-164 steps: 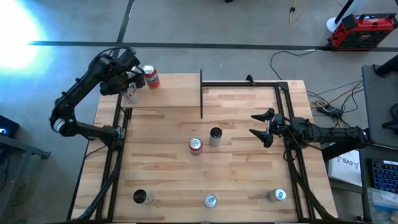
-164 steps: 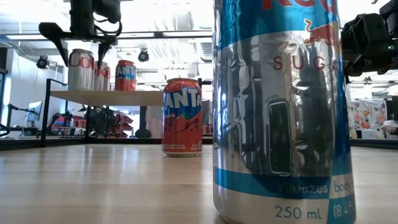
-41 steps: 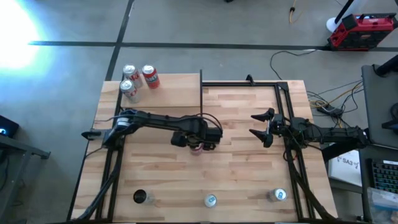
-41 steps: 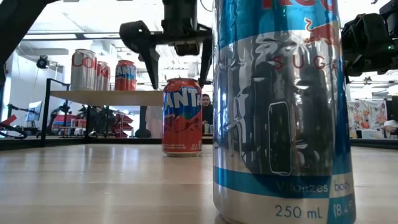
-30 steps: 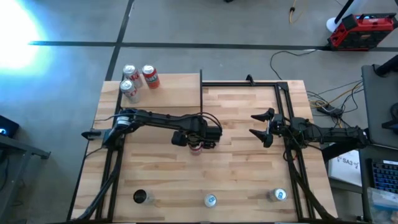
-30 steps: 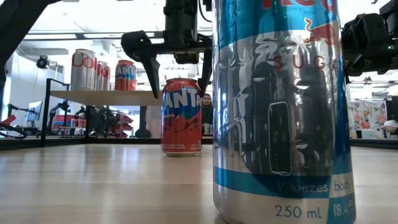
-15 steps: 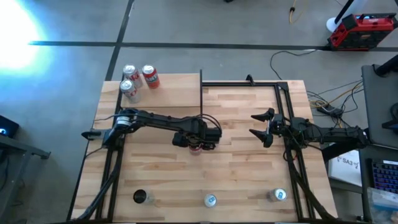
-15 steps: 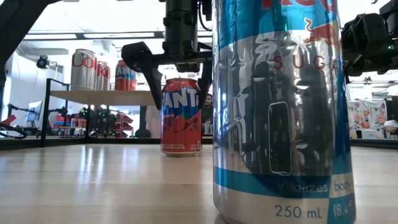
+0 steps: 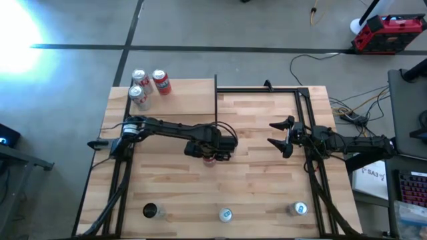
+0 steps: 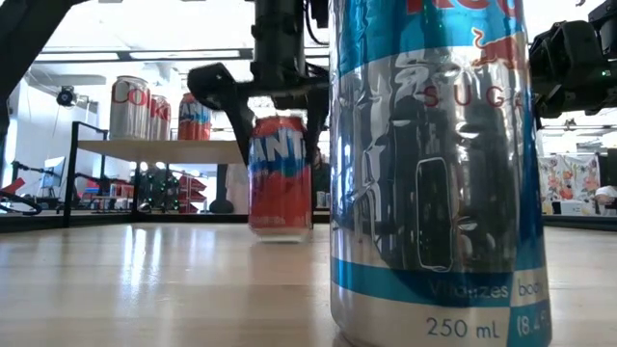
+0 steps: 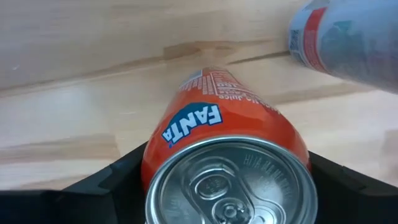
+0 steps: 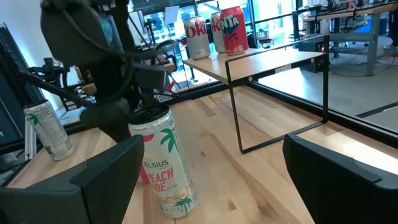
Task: Place canned beverage on shelf
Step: Put the orange soda can and align the with the other orange soda can on the shelf
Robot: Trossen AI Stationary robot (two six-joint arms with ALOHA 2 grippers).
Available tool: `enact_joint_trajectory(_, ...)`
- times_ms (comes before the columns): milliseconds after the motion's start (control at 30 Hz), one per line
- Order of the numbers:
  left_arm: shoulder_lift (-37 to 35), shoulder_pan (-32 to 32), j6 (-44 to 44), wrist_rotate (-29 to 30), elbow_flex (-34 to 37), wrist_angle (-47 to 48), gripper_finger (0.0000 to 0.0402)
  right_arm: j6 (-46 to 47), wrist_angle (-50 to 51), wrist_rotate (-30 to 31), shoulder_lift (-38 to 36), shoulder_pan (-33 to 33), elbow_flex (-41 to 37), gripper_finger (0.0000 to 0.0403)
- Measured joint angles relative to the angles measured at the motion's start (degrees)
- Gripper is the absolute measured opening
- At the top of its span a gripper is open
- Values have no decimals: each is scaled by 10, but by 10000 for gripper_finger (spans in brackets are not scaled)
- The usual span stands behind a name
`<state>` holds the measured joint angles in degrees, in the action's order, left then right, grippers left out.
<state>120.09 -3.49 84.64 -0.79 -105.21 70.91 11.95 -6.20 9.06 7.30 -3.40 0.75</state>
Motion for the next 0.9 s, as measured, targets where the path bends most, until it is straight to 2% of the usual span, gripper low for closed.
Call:
enact_joint_trajectory(367, -92, 0, 14, -14, 0, 86, 285, 0, 0, 0, 0, 0, 0, 368)
enact_joint_trajectory(800, -212, 21, 22, 84, -1, 194, 285, 0, 0, 0, 0, 0, 0, 368)
enact_joint_trajectory(900, -238, 36, 0, 100, 10, 188, 285, 0, 0, 0, 0, 0, 0, 368)
